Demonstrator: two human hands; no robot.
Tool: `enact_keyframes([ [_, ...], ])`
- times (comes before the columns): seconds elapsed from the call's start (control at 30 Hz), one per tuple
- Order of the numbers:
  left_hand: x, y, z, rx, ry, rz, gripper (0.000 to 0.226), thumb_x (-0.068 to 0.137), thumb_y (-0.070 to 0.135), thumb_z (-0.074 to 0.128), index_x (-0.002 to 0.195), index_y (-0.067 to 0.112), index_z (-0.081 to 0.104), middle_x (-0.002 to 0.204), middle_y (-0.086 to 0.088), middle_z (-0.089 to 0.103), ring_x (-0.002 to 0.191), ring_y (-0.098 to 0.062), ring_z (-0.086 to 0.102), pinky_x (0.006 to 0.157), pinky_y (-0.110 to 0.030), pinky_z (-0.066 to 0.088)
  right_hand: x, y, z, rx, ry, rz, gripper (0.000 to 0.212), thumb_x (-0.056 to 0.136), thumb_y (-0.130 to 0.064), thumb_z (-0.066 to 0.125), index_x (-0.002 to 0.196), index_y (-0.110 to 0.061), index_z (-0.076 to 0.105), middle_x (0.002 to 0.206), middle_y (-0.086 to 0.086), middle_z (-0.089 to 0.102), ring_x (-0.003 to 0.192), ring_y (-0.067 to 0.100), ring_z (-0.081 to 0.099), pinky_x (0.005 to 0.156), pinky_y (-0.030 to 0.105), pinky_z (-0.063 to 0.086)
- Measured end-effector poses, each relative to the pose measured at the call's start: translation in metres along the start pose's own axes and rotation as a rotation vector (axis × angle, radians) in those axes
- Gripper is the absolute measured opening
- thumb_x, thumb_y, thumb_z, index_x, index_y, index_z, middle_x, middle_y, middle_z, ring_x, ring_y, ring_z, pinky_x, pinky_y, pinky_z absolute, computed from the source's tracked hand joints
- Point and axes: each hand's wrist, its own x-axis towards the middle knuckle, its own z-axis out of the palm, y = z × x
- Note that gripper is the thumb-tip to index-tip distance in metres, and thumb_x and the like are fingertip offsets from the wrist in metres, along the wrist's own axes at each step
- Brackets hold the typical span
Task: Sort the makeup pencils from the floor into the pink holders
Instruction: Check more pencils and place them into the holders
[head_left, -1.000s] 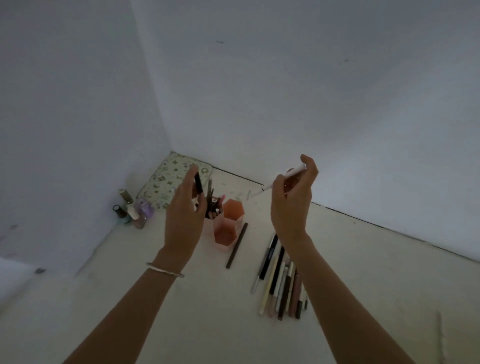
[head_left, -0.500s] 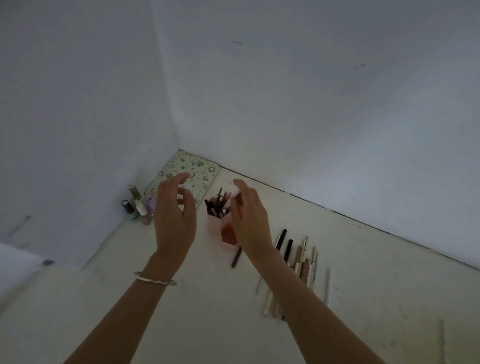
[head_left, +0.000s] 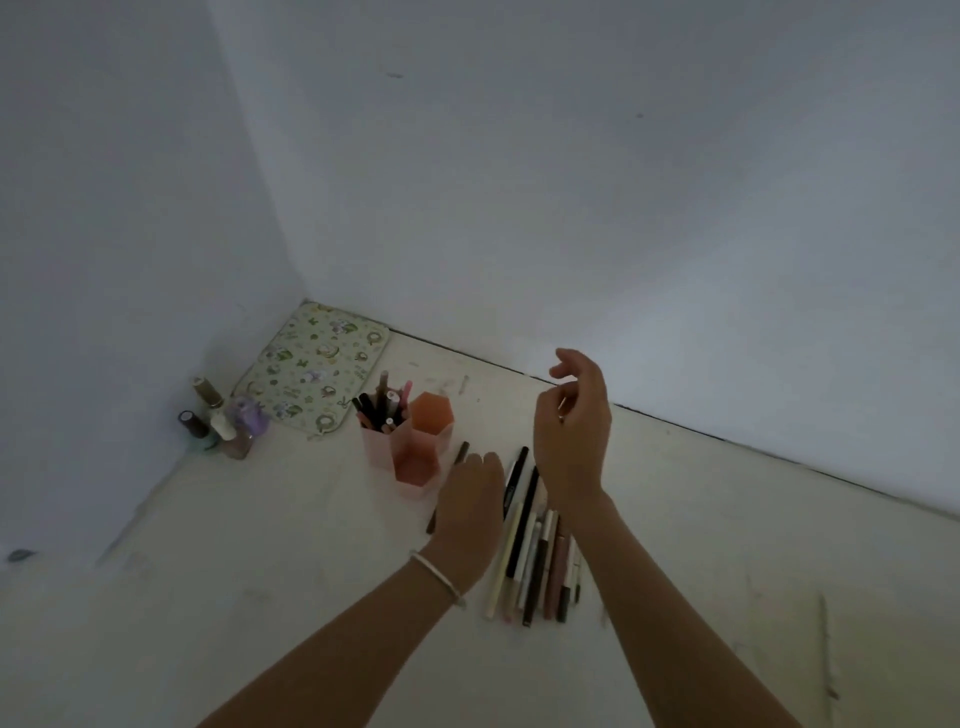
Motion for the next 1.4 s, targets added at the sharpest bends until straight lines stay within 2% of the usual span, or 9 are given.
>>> enact_keyframes([
  [0.27,0.031,0.009,0.025,0.283,-0.169,-0.112,0.026,0.098,-0.002,0.032,0.122,-0.003,0.041,0.118,-0.025,0.055,0.107,-0.036,0.058,0.087,-0.039,0.051,-0.012,0.035,-0.028,-0.084,-0.088,0.103,0.044,0.084,0.0,0.051,0.122,-0.022,0.054,0.098,-0.009,0.058,0.057,0.006,0.049,0.057,0.016,0.043],
  [0.4,0.036,0.008,0.02,0.304,-0.106,-0.049,0.032,0.098,0.004,0.036,0.129,0.009,0.043,0.122,-0.01,0.055,0.108,-0.024,0.059,0.091,-0.033,0.048,-0.017,0.05,-0.029,-0.131,-0.148,0.157,0.043,0.086,-0.003,0.051,0.123,-0.023,0.053,0.097,-0.01,0.059,0.055,0.004,0.049,0.055,0.014,0.041],
  [0.57,0.056,0.011,-0.045,-0.228,0.248,0.088,0.059,0.09,0.005,0.06,0.143,0.018,0.038,0.113,-0.007,0.054,0.091,-0.016,0.059,0.078,-0.027,0.055,-0.013,0.071,-0.015,-0.371,-0.308,0.263,0.033,0.091,-0.008,0.049,0.123,-0.017,0.053,0.082,-0.002,0.058,0.075,0.017,0.056,0.063,0.025,0.038],
  [0.67,0.055,0.012,-0.085,-0.488,0.457,0.092,0.056,0.087,0.002,0.063,0.139,0.017,0.047,0.109,-0.007,0.057,0.085,-0.016,0.061,0.073,-0.032,0.059,-0.013,0.08,0.004,-0.554,-0.453,0.317,0.037,0.094,-0.01,0.046,0.13,-0.015,0.047,0.095,0.01,0.062,0.08,0.022,0.06,0.062,0.027,0.041],
  [0.9,0.028,0.004,-0.108,-0.648,0.514,0.063,0.054,0.088,0.001,0.064,0.136,0.02,0.051,0.108,0.002,0.055,0.089,-0.007,0.059,0.073,-0.026,0.06,-0.021,0.096,0.037,-0.857,-0.528,0.244,0.023,0.094,-0.007,0.041,0.115,-0.009,0.047,0.094,0.009,0.064,0.09,0.024,0.057,0.074,0.035,0.049],
  [1.07,0.02,-0.031,-0.121,-0.721,0.744,0.04,0.053,0.088,-0.002,0.063,0.135,0.02,0.051,0.112,0.007,0.055,0.097,-0.004,0.059,0.075,-0.007,0.052,0.004,0.079,0.028,-0.523,-0.398,0.364,0.016,0.086,-0.013,0.054,0.098,-0.002,0.054,0.087,0.014,0.065,0.083,0.03,0.061,0.069,0.038,0.052],
  [1.17,0.02,-0.071,-0.129,-0.783,0.897,-0.104,0.055,0.087,-0.001,0.062,0.135,0.024,0.05,0.113,0.011,0.053,0.099,-0.005,0.06,0.074,-0.01,0.054,0.033,0.046,0.013,-0.258,-0.146,0.395,0.017,0.084,-0.013,0.063,0.099,-0.005,0.063,0.078,0.007,0.066,0.06,0.011,0.056,0.054,0.012,0.042],
  [1.27,0.02,-0.097,-0.12,-0.745,0.911,-0.144,0.055,0.087,-0.002,0.06,0.135,0.024,0.05,0.114,0.007,0.051,0.099,-0.005,0.059,0.075,-0.01,0.054,0.049,0.008,0.003,-0.022,0.028,0.33,0.015,0.083,-0.011,0.063,0.099,-0.01,0.063,0.071,-0.003,0.062,0.045,0.001,0.046,0.047,0.006,0.035],
  [1.4,0.02,-0.112,-0.093,-0.64,0.794,-0.061,0.049,0.09,-0.004,0.058,0.131,0.021,0.051,0.113,0.007,0.05,0.1,-0.013,0.059,0.082,-0.022,0.057,0.045,-0.042,0.006,0.212,0.124,0.196,0.019,0.084,-0.007,0.06,0.101,-0.016,0.062,0.07,-0.012,0.056,0.055,0.007,0.04,0.053,0.014,0.037],
])
